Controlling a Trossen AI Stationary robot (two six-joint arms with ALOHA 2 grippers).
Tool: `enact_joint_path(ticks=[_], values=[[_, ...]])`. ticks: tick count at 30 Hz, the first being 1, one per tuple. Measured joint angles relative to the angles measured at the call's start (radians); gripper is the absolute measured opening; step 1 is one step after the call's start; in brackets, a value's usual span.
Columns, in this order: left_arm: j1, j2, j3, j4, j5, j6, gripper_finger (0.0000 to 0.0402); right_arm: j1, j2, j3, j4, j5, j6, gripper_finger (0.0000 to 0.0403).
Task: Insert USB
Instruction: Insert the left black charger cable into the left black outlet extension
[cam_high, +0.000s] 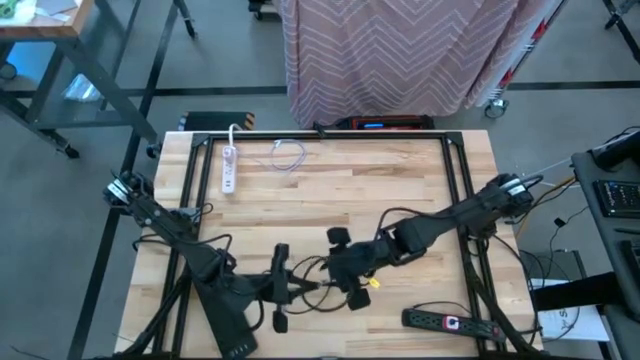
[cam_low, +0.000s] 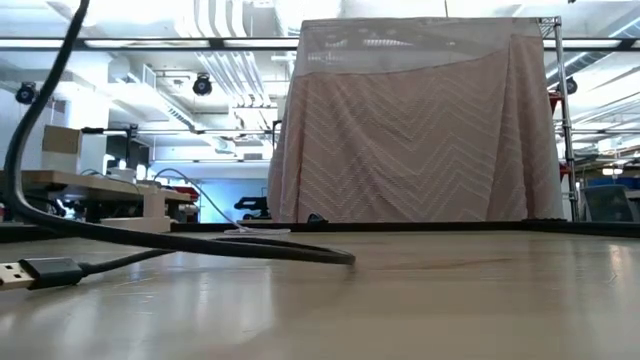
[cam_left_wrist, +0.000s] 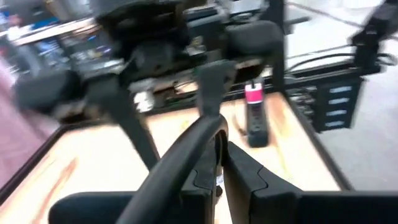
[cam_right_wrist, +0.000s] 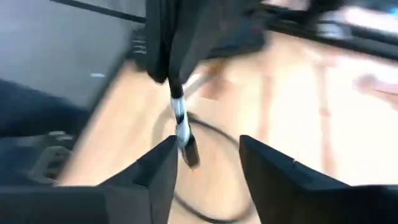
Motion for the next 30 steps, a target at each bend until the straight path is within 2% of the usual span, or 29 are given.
enact_joint_path(ticks=[3,6,9,15,19,24,30], values=[[-0.002,-0.01,0.0,-0.013,-0.082,-0.057,0.0,0.059,-0.007,0.0,0.0,0.197,0.016,0.0184],[-0.001,-0.01,0.0,-0.006,-0.136,-0.089,0.0,0.121,-0.001,0.0,0.008,0.436,0.043,0.0192],[0.002,-0.01,0.0,0.03,-0.178,-0.115,0.0,0.158,0.022,0.0,0.018,0.578,0.09,0.0199],[0.008,-0.009,0.0,0.07,-0.183,-0.129,0.0,0.18,0.072,0.0,0.1,0.722,0.09,0.0231],[0.008,-0.009,0.0,0.094,-0.214,-0.145,0.0,0.162,0.109,0.0,0.18,0.743,0.065,0.0238],[0.008,-0.009,0.0,0.089,-0.259,-0.172,0.0,0.148,0.124,0.0,0.257,0.748,0.029,0.0203],[0.008,-0.009,0.0,0.088,-0.313,-0.194,0.0,0.128,0.124,0.0,0.248,0.788,0.064,0.0131]])
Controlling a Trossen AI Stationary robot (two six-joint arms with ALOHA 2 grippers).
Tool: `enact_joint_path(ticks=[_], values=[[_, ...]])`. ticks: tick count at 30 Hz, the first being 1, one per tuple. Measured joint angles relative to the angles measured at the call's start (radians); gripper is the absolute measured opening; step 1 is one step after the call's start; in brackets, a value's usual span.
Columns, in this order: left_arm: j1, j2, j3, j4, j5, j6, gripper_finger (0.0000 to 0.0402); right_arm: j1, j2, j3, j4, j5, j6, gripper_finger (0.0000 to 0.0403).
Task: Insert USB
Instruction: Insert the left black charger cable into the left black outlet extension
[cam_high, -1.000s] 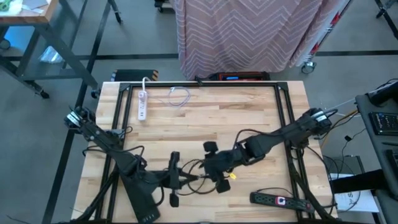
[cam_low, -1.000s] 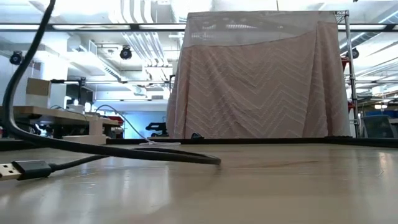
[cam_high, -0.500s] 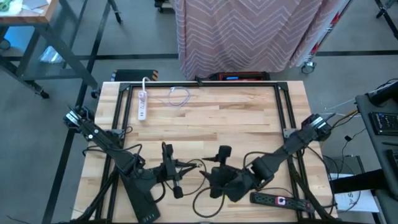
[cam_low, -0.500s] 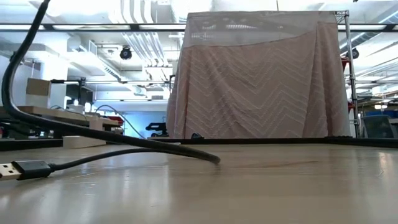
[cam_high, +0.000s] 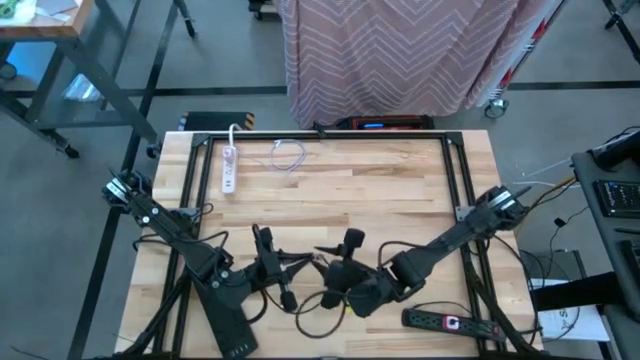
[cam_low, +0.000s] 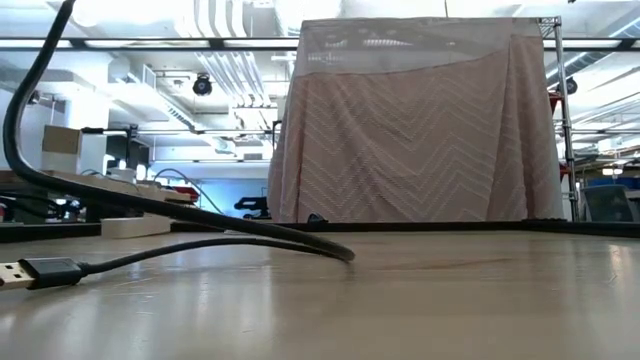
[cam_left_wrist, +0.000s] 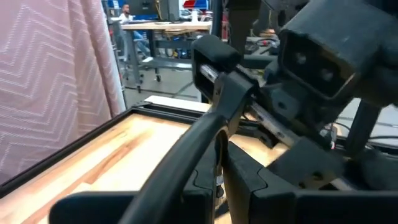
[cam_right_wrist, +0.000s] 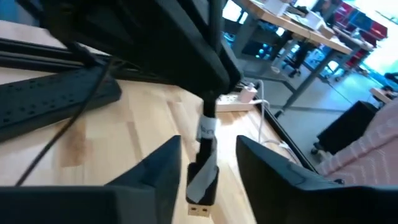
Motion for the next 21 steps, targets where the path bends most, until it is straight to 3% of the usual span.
enact_joint_path(ticks=[3,7,13,17,21], values=[[0.001,0.0,0.0,-0.001,-0.002,-0.001,0.0,-0.012,0.0,0.0,0.0,-0.01,0.01,0.0084],[0.001,0.0,0.0,-0.008,0.003,0.0,0.0,-0.038,-0.006,0.0,0.005,-0.11,0.022,0.0016],[-0.049,-0.066,0.0,-0.175,0.052,-0.006,0.0029,-0.084,-0.008,0.0,0.013,-0.388,0.038,0.0006],[-0.113,-0.157,0.0,-0.255,0.063,-0.008,0.0065,-0.11,-0.003,0.0,0.066,-0.525,-0.021,0.0005],[-0.165,-0.206,0.0,-0.358,0.115,-0.013,0.0095,-0.146,-0.003,0.0,0.163,-0.737,-0.088,0.0005]])
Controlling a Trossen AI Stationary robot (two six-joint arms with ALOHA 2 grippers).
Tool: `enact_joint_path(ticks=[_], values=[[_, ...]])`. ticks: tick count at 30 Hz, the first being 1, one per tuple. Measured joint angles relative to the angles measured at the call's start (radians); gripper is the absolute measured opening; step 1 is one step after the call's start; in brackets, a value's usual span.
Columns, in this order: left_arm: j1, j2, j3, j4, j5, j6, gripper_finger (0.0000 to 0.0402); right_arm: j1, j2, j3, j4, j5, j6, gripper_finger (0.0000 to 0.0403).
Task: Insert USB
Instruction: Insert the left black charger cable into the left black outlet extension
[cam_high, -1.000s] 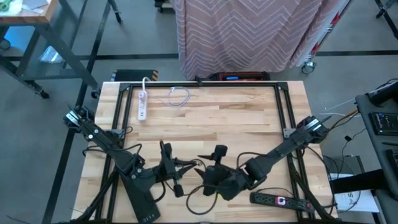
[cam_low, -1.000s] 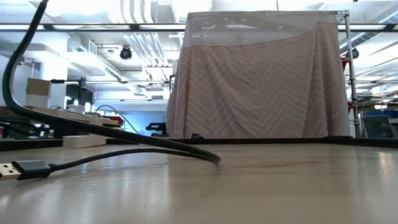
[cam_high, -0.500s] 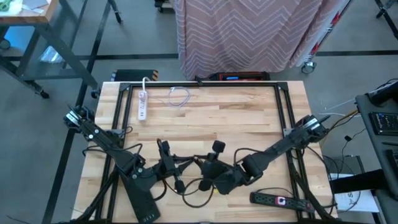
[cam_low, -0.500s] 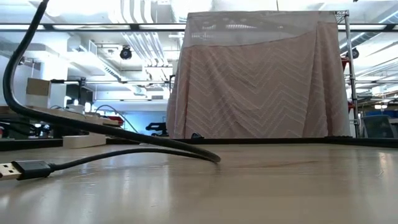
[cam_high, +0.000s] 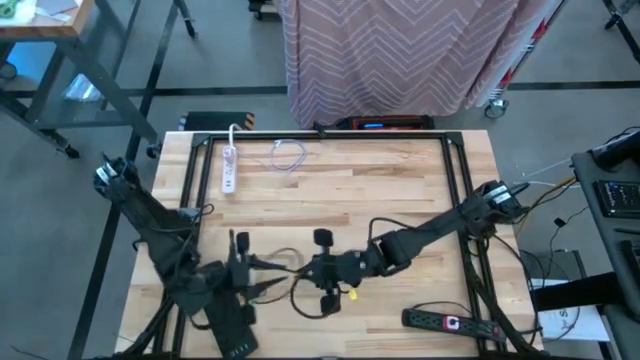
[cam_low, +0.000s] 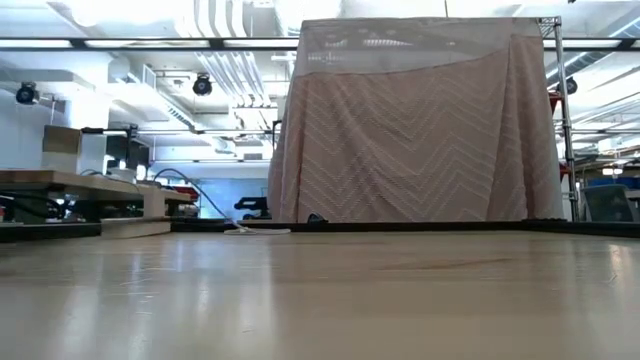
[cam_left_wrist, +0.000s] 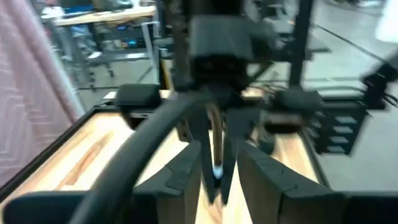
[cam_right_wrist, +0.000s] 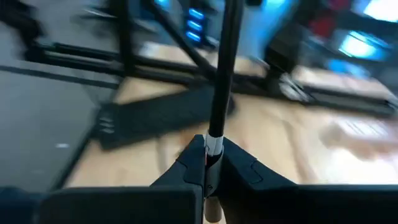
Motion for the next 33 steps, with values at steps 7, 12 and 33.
enact_joint_path(ticks=[7,12,33], values=[[-0.004,0.037,-0.007,-0.04,0.104,0.007,0.0118,-0.076,0.002,0.0,0.075,-0.411,-0.073,0.0005],[-0.001,0.097,-0.011,-0.033,0.161,-0.007,0.012,-0.088,0.003,-0.001,0.089,-0.602,-0.129,0.0005],[0.147,0.268,-0.367,1.064,0.567,0.219,0.0178,-0.07,0.05,-0.002,0.147,-0.883,-0.188,0.0005]])
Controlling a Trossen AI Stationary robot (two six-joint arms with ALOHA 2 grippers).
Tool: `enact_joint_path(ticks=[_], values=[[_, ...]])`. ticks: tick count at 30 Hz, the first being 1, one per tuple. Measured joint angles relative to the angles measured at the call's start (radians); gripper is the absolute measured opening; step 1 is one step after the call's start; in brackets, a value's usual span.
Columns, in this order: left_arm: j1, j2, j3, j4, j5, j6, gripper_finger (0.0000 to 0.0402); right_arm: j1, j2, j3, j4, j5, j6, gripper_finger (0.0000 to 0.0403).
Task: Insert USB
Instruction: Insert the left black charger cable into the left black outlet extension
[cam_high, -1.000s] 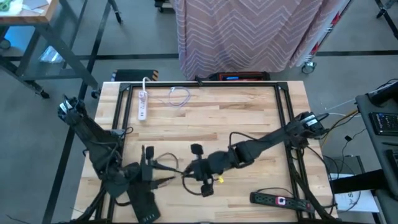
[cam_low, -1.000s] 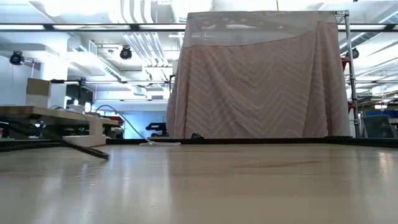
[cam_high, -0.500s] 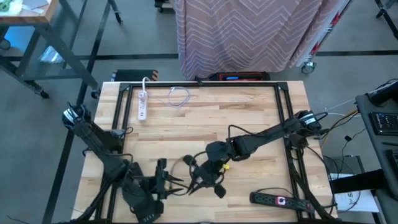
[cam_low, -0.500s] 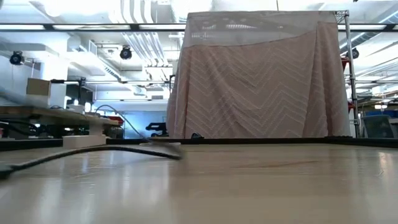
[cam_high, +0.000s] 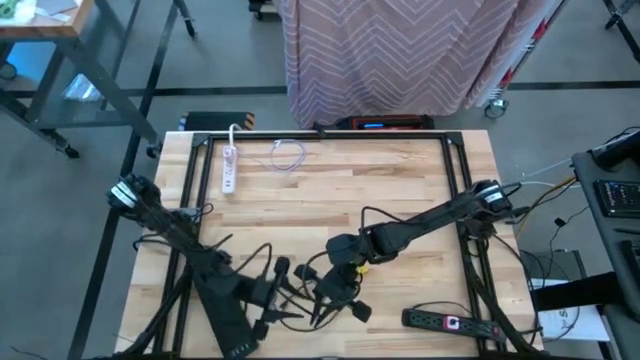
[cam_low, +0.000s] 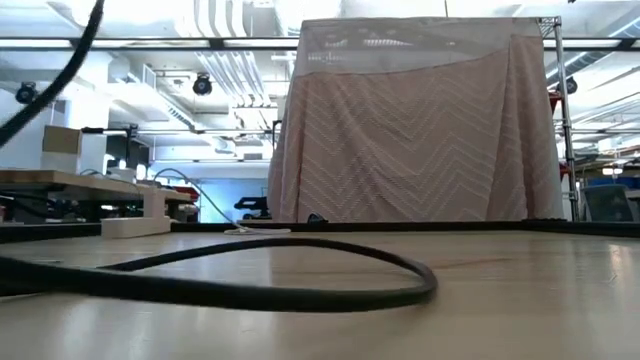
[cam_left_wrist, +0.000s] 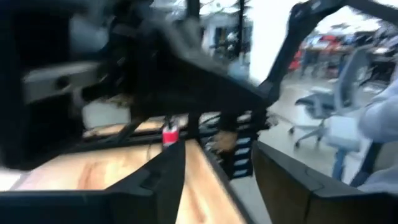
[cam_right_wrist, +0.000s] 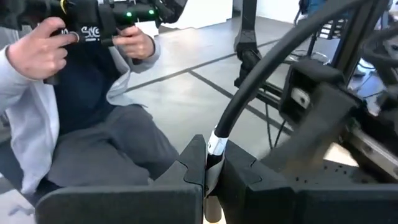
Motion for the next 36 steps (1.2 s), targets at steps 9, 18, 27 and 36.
enact_joint_path(ticks=[9,18,27,36], values=[[-0.001,0.036,-0.004,0.086,0.057,0.006,0.0229,0.01,-0.007,0.0,0.018,0.004,-0.124,0.0005],[0.028,0.143,0.017,0.325,0.119,-0.005,0.0246,0.047,-0.02,0.0,0.131,0.005,-0.364,0.0005],[0.045,0.255,0.149,0.356,0.114,-0.04,0.0247,0.096,-0.034,-0.031,0.136,-0.027,-0.591,0.0005],[0.052,0.306,0.279,0.335,0.122,-0.012,0.0225,0.146,-0.163,-0.174,0.228,0.056,-0.786,0.0005]])
